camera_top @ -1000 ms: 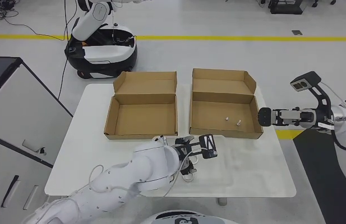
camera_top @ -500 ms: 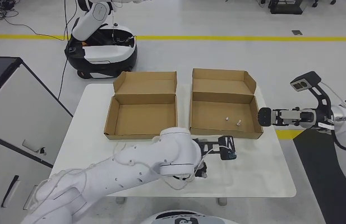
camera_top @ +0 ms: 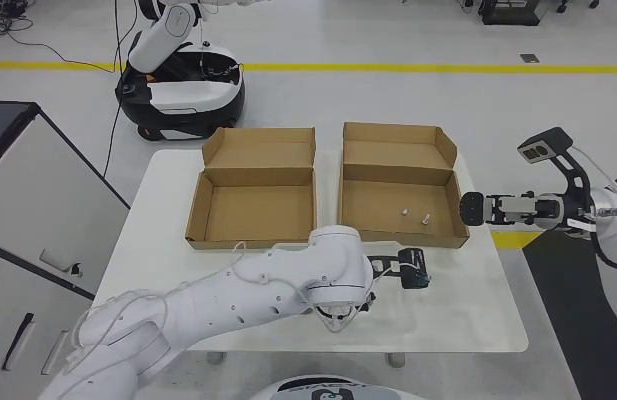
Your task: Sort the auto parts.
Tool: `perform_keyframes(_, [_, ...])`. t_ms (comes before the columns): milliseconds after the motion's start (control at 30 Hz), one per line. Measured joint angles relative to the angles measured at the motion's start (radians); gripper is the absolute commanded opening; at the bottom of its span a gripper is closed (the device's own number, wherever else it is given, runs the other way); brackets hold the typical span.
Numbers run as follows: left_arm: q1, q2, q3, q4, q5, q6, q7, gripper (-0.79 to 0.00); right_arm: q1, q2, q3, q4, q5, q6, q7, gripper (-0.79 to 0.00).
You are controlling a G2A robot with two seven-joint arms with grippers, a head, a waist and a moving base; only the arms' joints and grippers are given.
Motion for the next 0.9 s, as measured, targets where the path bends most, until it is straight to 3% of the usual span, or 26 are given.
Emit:
perform_keyframes(133, [-0.009, -0.011, 0.016, 0.05, 0.018, 0.001, -0.001, -0.397, 0.0, 0.0, 0.0, 0.0, 0.0, 0.0, 0.0, 0.0])
perform_keyframes(467, [-0.026, -0.043, 0.053, 0.168, 0.027, -0.025, 0.002, -0.44, 0.0, 0.0, 0.0, 0.0, 0.0, 0.0, 0.0, 0.0])
perform_keyframes(900, [-0.03, -0.07, 0.073, 0.252, 0.049, -0.025, -0.003, -0.449, 0.0, 0.0, 0.0, 0.0, 0.0, 0.0, 0.0, 0.0])
